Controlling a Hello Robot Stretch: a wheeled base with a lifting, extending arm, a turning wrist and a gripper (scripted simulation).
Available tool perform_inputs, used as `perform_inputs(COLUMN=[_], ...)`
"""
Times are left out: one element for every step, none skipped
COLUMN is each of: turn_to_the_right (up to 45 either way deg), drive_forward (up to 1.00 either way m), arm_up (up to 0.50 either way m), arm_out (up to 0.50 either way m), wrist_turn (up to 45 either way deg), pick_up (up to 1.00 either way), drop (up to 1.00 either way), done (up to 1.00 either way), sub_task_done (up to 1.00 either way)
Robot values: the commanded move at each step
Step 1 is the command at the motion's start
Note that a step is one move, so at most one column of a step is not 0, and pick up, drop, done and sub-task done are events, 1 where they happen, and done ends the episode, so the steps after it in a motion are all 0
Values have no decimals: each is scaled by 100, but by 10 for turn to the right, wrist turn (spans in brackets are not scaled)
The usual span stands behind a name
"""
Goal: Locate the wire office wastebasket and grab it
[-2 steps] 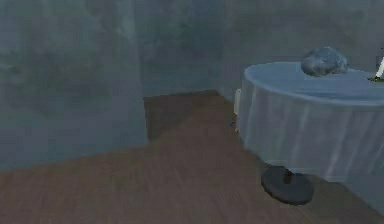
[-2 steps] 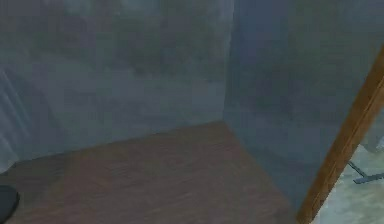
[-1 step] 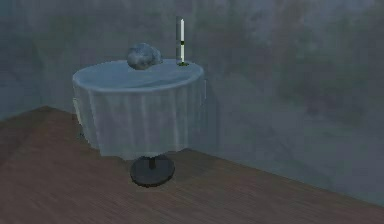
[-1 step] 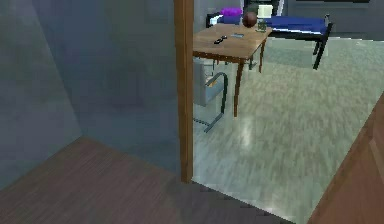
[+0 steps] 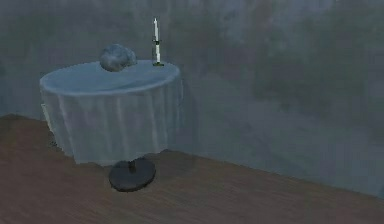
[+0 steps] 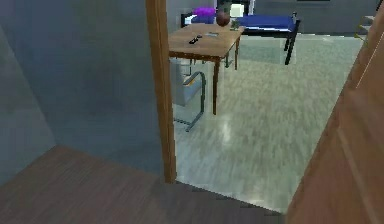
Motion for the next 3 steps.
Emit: perform_inputs(turn_to_the_right=[0,-450,-420], drive_forward=[5,0,0], arm_up=[0,0,0], arm_out=[0,0,0], wrist_turn=[0,0,0], pick_up=[0,0,0], drop=[0,0,0], done=[0,0,0], sub_task_done=[0,0,0])
